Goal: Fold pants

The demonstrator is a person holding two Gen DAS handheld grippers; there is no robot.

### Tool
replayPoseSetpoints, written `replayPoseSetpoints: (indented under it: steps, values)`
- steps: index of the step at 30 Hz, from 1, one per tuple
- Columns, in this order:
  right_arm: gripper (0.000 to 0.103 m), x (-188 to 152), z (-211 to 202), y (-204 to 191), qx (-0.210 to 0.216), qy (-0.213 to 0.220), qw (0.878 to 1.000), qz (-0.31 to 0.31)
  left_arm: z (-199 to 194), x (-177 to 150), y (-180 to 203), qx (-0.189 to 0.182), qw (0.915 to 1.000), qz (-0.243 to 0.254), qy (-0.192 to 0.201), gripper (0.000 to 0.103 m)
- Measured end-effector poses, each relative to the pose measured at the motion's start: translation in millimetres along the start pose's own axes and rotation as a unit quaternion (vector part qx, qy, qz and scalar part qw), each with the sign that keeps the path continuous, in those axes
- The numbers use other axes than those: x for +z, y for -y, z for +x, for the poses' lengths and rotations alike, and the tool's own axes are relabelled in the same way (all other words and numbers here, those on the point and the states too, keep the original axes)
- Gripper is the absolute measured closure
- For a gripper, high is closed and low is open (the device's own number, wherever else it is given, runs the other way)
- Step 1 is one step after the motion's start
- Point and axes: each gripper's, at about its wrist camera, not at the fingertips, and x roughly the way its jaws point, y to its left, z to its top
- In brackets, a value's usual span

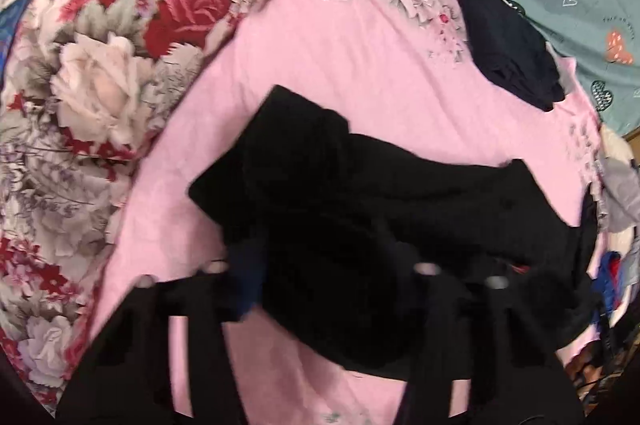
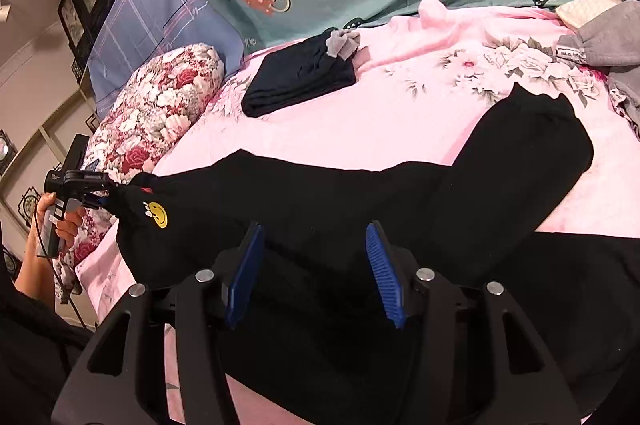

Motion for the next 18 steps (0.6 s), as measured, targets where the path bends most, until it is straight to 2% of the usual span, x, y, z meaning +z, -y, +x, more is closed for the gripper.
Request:
replayPoseSetpoints:
  steps: [1, 3, 5, 6, 8, 10, 11, 13, 14, 16, 17, 18]
  values:
    - [0.049, 1, 1, 0, 0.002, -0.001, 1.000, -0.002, -1, 0, -3, 0.002, 1.0000, -0.003, 0.004, 0.088]
    - [0.049, 4, 4, -1, 0.005, 0.000, 1.000, -0.007, -12, -1, -10, 0.005, 0.9994, -0.005, 0.033, 0.091]
    - [0.049, 7, 6, -1, 0.006, -0.001, 1.000, -0.007, -29, 2, -1, 0.038, 0.9952, 0.041, 0.080, 0.094]
    - [0.049, 8, 7, 0, 0.005, -0.002, 1.000, -0.006, -40, 3, 6, 0.061, 0.9897, 0.069, 0.110, 0.094]
    - [0.049, 10, 9, 1, -0.003, -0.006, 1.000, -0.002, -58, 3, 16, 0.082, 0.9792, 0.104, 0.154, 0.094]
    - [0.049, 9, 9, 1, -0.011, -0.010, 1.000, 0.002, -66, 1, 20, 0.103, 0.9687, 0.131, 0.184, 0.093]
    - [0.049, 8, 8, 2, -0.011, -0.011, 1.000, 0.003, -61, 1, 20, 0.114, 0.9652, 0.142, 0.187, 0.093]
    - [0.049, 4, 7, 2, -0.011, -0.017, 1.000, 0.008, -41, 0, 13, 0.129, 0.9651, 0.149, 0.172, 0.091]
    - [0.049, 2, 8, 3, -0.011, -0.023, 1.000, 0.011, -18, -1, 6, 0.148, 0.9661, 0.155, 0.144, 0.091]
    - [0.049, -2, 14, 3, -0.020, -0.046, 0.999, 0.013, 15, -2, -5, 0.159, 0.9711, 0.152, 0.093, 0.089]
    - [0.049, -3, 17, 2, -0.028, -0.056, 0.998, 0.012, 22, -5, -9, 0.158, 0.9720, 0.148, 0.092, 0.088]
    - [0.049, -4, 20, 1, -0.038, -0.067, 0.997, 0.009, 19, -6, -9, 0.160, 0.9704, 0.148, 0.103, 0.082]
